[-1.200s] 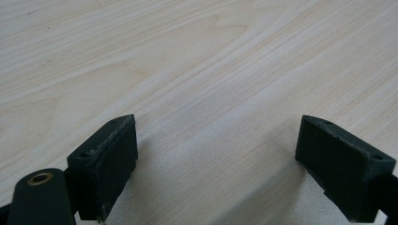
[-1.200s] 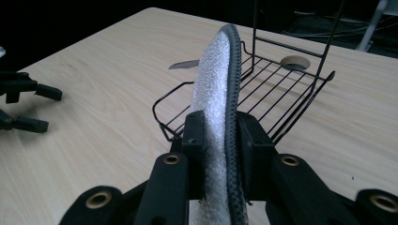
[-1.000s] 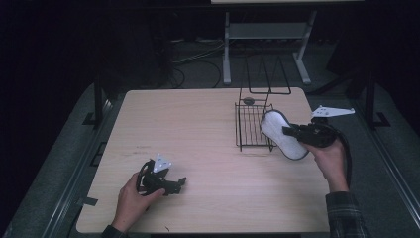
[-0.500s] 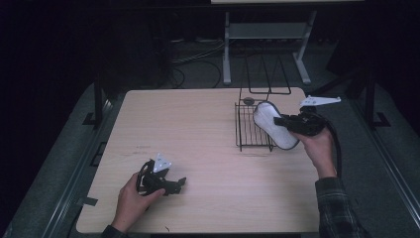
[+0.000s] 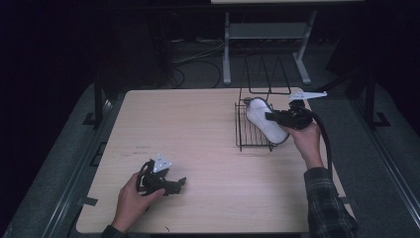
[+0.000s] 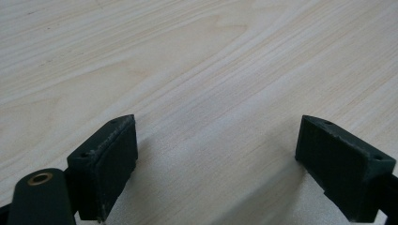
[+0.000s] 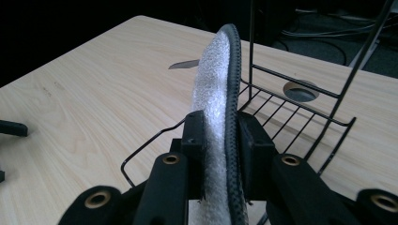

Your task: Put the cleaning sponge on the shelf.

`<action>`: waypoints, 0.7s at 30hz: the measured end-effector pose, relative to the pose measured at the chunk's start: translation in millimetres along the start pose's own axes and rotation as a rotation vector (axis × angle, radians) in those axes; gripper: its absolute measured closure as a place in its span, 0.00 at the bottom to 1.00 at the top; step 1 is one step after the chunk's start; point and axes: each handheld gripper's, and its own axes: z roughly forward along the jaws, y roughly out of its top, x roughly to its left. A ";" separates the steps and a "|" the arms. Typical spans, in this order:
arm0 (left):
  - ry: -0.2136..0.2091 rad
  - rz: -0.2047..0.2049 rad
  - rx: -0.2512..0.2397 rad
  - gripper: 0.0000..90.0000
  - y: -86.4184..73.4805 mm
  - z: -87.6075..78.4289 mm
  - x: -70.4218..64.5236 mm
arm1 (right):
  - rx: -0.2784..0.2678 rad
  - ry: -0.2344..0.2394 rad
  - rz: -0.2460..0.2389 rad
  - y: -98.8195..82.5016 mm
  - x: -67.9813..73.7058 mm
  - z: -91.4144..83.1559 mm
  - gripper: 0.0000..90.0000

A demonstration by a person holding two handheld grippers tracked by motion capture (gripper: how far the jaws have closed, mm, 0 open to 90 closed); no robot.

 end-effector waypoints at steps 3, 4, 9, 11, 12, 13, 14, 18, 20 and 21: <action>0.000 0.000 0.000 0.14 0.0 0.0 0.0 | 0.005 0.001 0.004 2.0 -0.9 8.1 0.83; 0.000 0.000 0.000 0.14 0.0 0.0 0.0 | 0.005 0.002 0.004 2.6 -1.5 10.8 0.83; 0.000 0.000 0.000 0.14 0.0 0.0 0.0 | 0.010 0.016 0.022 3.8 -2.2 22.1 0.83; 0.000 0.000 0.000 0.14 0.0 0.0 0.0 | 0.017 0.023 0.038 2.1 -3.3 26.5 0.83; 0.000 -0.001 -0.001 0.14 0.0 0.0 0.0 | 0.019 0.023 0.035 1.0 -4.1 28.8 0.83; 0.000 0.000 0.000 0.14 0.0 0.0 0.0 | 0.019 0.022 0.032 0.0 -5.2 31.2 0.83; 0.000 0.000 0.000 0.14 0.0 0.0 0.0 | 0.025 0.022 0.042 -0.4 -5.1 32.7 0.83; 0.000 -0.001 0.000 0.14 0.0 0.0 0.0 | 0.032 0.026 0.056 -1.9 -6.4 38.4 0.83; 0.000 0.000 0.000 0.14 0.0 0.0 0.0 | 0.038 0.028 0.064 -3.2 -7.6 41.1 0.83; 0.000 -0.001 -0.001 0.14 0.0 0.0 0.0 | 0.040 0.028 0.066 -4.3 -8.5 43.2 0.82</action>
